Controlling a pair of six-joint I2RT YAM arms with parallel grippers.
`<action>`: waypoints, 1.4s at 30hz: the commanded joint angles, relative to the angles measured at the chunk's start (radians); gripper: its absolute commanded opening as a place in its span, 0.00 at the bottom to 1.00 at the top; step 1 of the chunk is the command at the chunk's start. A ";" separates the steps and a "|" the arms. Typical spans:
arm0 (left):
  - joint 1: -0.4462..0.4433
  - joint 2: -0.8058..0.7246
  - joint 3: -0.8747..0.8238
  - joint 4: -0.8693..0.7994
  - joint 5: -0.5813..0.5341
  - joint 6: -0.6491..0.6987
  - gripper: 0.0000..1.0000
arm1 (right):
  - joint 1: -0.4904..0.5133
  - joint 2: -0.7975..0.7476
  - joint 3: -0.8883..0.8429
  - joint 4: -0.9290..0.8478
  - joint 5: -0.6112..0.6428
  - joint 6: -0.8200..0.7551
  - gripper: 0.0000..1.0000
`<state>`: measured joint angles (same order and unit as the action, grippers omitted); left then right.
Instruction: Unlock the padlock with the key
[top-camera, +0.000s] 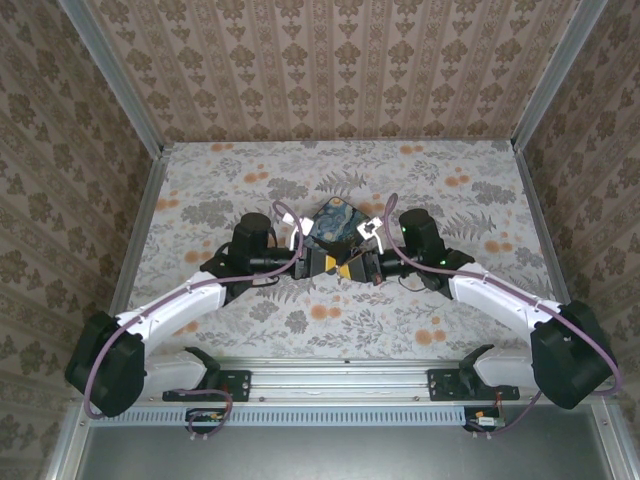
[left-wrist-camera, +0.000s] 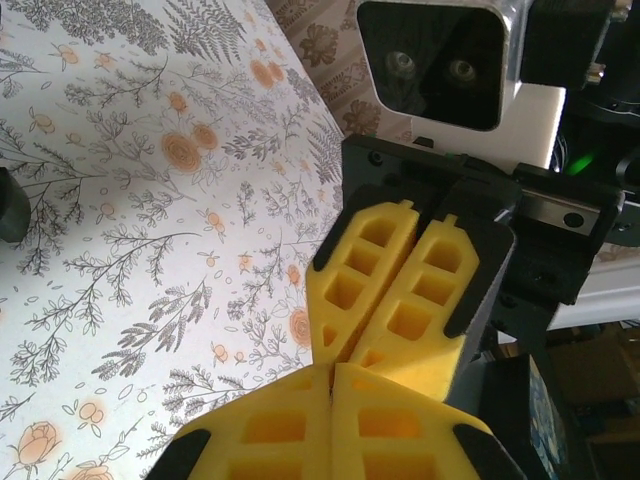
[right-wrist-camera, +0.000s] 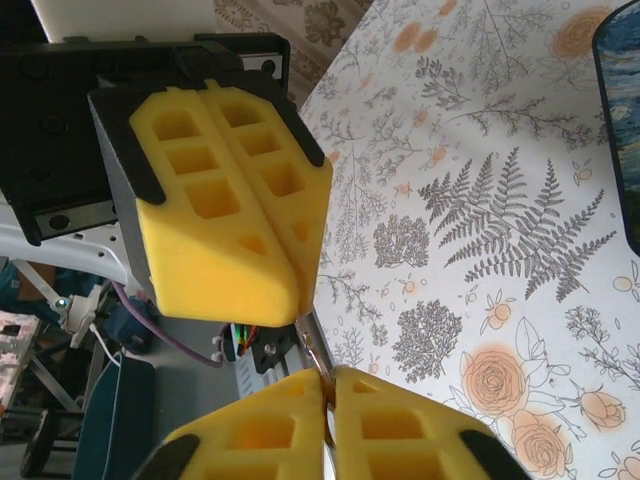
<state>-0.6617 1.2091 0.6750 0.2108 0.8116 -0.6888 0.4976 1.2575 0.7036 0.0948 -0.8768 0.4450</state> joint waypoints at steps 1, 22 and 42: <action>-0.006 -0.003 -0.026 0.116 -0.029 -0.057 0.00 | -0.037 -0.044 -0.022 0.097 -0.020 0.037 0.32; 0.033 0.064 -0.098 0.581 -0.072 -0.376 0.00 | -0.059 -0.030 -0.150 0.622 0.081 0.396 0.40; 0.033 0.060 -0.119 0.624 -0.089 -0.396 0.00 | -0.021 0.049 -0.120 0.735 0.064 0.457 0.28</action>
<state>-0.6376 1.2697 0.5663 0.7738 0.7322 -1.0729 0.4648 1.2938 0.5610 0.7708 -0.7967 0.8921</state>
